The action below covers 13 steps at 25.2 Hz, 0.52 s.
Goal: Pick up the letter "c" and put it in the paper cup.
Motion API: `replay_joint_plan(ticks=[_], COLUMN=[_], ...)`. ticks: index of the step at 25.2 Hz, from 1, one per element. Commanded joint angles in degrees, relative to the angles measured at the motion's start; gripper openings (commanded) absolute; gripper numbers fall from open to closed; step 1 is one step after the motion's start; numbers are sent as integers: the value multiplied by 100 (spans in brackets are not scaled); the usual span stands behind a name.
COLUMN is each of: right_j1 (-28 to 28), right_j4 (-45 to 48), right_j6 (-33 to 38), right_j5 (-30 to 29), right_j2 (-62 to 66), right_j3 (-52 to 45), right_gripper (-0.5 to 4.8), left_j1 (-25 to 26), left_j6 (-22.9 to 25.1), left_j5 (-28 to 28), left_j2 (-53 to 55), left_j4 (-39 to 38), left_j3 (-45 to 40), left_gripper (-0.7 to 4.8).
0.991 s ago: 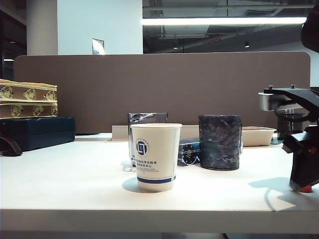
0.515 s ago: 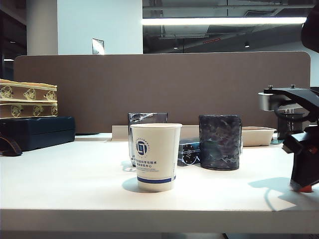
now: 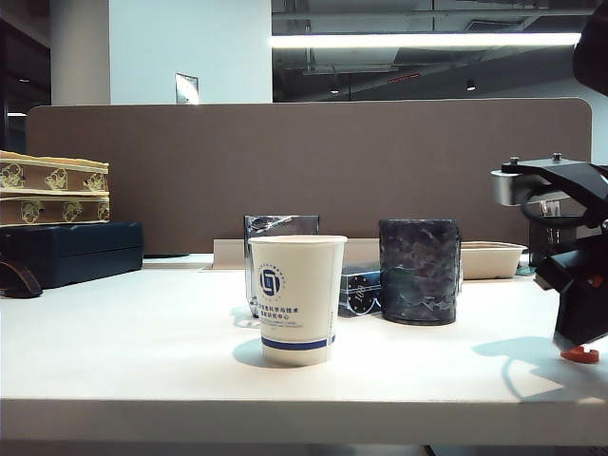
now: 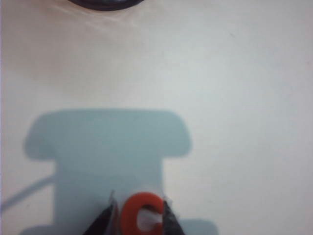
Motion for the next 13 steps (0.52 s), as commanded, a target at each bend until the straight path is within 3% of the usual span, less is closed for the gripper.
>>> replay_joint_plan(ticks=[1,13], right_j1=[4,4], right_j4=[103,236], right_j6=[-20,-22], right_j5=[26,170], right_j2=[-2,-4], right_j3=[17,22], right_gripper=[116,130], left_j1=[0,0], left_j6=[2,2], left_j5=[-11,-11], left_j2=[0,0], left_j4=[116,116], left_j3=[11,11], left_gripper=[27,27])
